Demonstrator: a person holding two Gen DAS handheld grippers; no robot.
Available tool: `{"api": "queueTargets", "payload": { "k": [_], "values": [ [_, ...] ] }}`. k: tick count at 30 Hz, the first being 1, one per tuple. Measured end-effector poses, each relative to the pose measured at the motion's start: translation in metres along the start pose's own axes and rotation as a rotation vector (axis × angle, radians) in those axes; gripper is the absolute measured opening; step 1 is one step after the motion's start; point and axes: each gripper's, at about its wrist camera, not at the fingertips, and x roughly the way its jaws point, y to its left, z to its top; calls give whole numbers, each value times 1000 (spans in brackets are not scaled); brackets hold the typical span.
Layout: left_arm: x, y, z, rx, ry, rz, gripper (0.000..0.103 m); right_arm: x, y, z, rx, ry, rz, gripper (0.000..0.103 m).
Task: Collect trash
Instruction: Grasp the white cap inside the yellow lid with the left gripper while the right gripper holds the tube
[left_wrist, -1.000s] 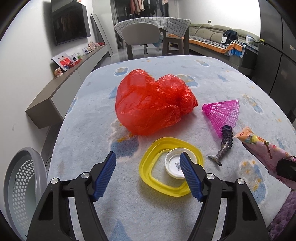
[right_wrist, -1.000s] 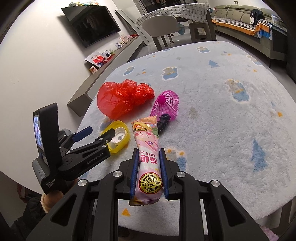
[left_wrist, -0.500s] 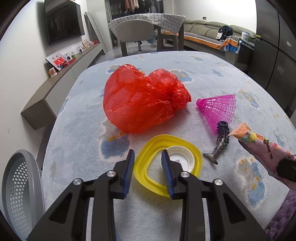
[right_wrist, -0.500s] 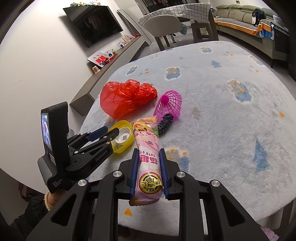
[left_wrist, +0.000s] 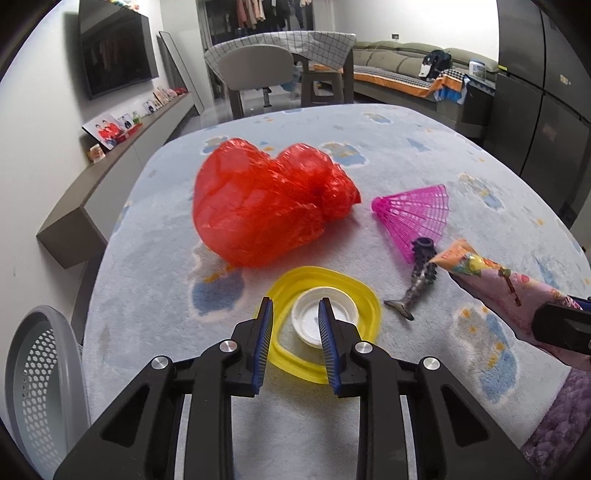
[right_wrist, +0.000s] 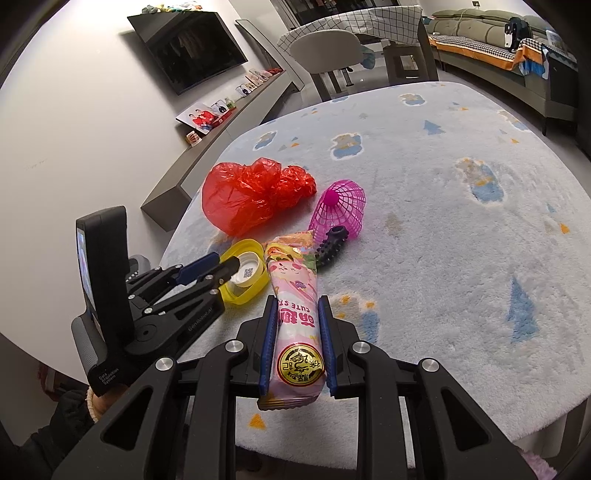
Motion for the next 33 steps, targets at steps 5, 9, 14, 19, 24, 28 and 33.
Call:
{"api": "queueTargets", "payload": {
  "k": [5, 9, 14, 19, 24, 28, 33],
  "values": [
    [-2, -3, -2, -1, 0, -23, 26, 0, 0, 0, 2, 1, 1, 22],
    [-1, -4, -3, -7, 7, -38, 26, 0, 0, 0, 0, 0, 2, 22],
    [-1, -10, -3, 2, 8, -55, 26, 0, -1, 0, 1, 0, 2, 22],
    [2, -10, -2, 0, 16, -50, 26, 0, 0, 0, 1, 0, 3, 22],
    [4, -5, -2, -20, 29, -57, 26, 0, 0, 0, 0, 0, 5, 22],
    [6, -4, -2, -25, 33, -61, 26, 0, 1, -1, -2, -2, 9, 22],
    [7, -1, -1, -46, 38, -72, 26, -1, 1, -1, -1, -5, 10, 22]
  ]
}}
